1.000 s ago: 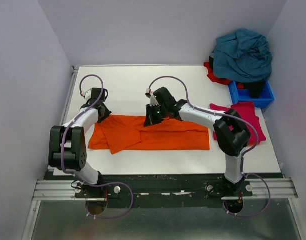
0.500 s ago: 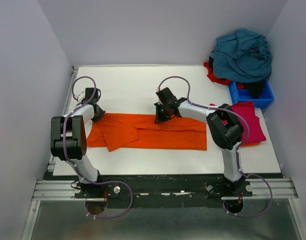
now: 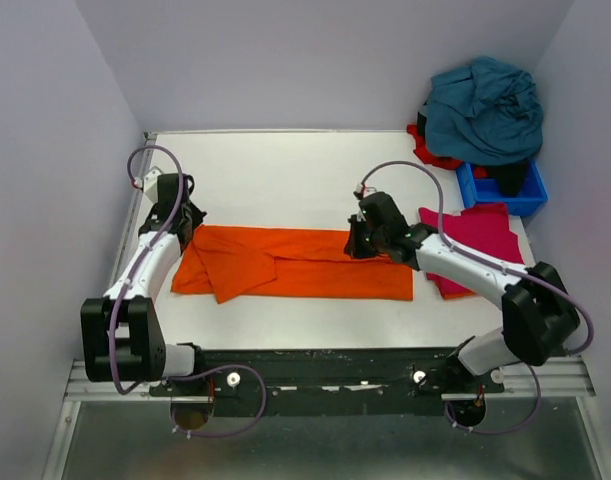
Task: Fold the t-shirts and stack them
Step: Fold the other side of the tshirt into a rectangle
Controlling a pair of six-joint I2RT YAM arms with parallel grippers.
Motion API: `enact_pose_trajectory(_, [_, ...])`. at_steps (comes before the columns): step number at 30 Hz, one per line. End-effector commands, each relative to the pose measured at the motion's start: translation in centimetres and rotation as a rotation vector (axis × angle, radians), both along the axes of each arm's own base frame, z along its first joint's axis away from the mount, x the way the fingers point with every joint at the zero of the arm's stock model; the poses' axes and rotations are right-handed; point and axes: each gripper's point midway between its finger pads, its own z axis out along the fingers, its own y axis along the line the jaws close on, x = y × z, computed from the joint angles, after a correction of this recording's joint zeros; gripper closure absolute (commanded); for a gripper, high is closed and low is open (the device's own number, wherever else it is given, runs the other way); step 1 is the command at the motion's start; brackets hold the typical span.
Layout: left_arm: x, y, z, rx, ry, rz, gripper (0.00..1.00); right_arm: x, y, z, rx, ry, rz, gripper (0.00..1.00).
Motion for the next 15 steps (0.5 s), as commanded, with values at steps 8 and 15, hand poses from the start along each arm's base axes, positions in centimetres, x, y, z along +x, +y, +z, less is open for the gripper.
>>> enact_pose_trajectory(8, [-5.5,-2.4,-6.6,-0.150,0.089,0.113,1.00,-4.7,-10.0,-5.5,-0.298,0.083,-0.269,0.99])
enact_pose_trajectory(15, [-3.8,-2.4,-8.0,-0.153,0.148,0.152,1.00,-5.3,-10.9,-7.4,-0.370,0.160,-0.323,0.99])
